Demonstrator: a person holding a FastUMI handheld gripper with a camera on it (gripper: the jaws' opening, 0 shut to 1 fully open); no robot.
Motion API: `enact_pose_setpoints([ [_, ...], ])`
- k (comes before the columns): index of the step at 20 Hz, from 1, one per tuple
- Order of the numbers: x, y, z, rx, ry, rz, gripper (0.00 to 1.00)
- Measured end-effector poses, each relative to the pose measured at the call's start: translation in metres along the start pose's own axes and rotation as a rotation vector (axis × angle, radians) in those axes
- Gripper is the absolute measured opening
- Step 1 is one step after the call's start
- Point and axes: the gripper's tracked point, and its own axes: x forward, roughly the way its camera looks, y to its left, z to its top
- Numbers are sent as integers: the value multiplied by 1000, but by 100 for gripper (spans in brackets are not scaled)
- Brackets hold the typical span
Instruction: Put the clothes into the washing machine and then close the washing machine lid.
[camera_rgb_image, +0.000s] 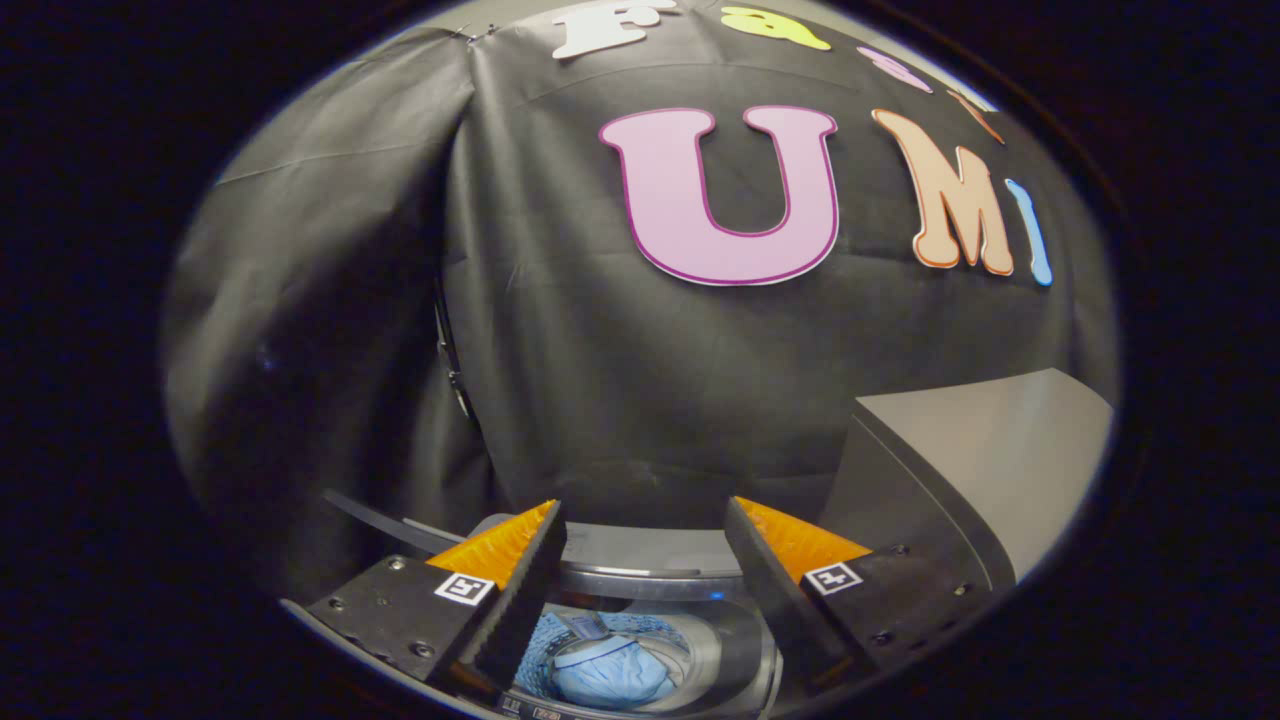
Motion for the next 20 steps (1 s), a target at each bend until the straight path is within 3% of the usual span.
enact_pose_setpoints([
  [5,2,-1,-11,-22,52,4,97],
  [11,-6,-8,11,14,-15,19,97],
  [16,-64,-13,53,-5,-148,33,97],
  [20,-127,-55,80,-34,-237,-38,97],
])
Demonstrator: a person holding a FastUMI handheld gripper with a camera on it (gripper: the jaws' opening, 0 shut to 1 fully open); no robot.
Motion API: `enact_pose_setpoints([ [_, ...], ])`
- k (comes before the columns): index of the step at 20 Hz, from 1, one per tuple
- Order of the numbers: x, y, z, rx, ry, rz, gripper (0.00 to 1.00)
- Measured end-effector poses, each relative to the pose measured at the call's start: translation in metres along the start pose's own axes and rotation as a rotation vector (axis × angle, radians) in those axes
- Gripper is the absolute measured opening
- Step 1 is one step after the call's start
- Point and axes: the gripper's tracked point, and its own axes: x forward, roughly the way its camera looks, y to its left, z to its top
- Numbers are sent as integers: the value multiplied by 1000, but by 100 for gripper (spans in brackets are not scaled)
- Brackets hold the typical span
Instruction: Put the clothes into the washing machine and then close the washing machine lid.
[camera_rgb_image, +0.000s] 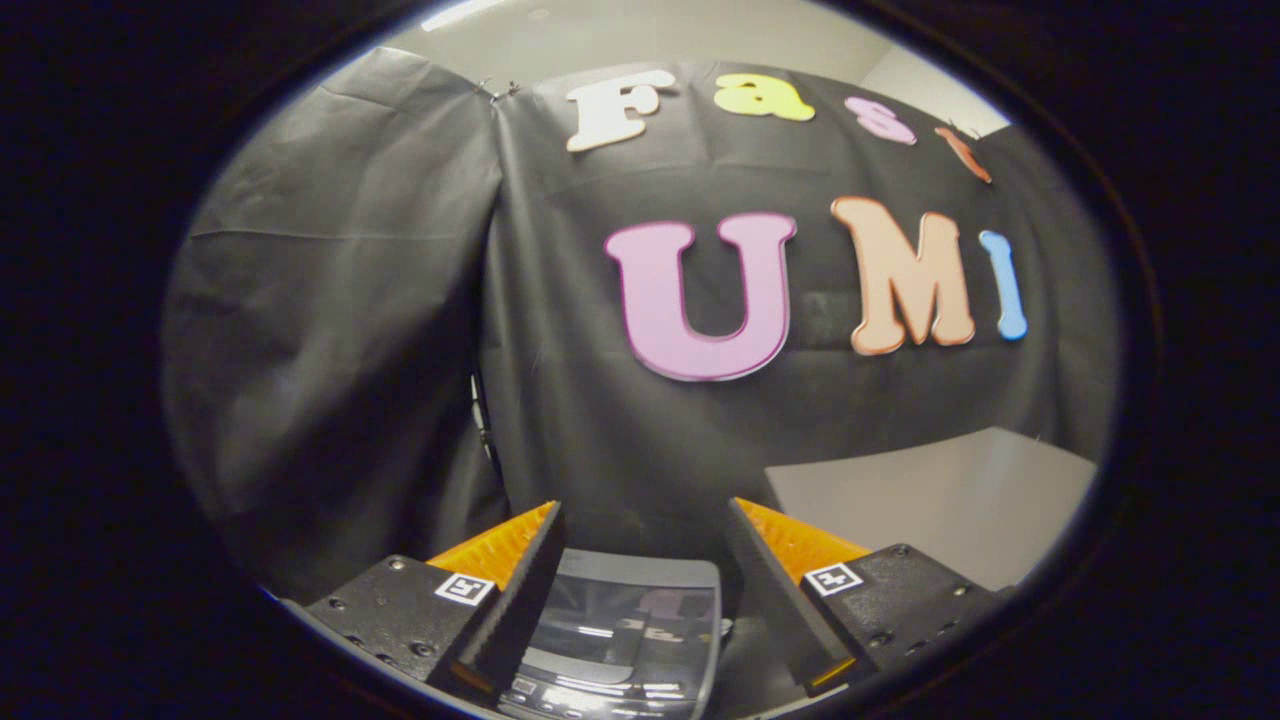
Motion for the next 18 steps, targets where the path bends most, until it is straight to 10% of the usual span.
enact_pose_setpoints([
  [10,-101,-149,22,65,-81,-204,97],
  [18,-158,-238,-52,88,-94,-297,97],
])
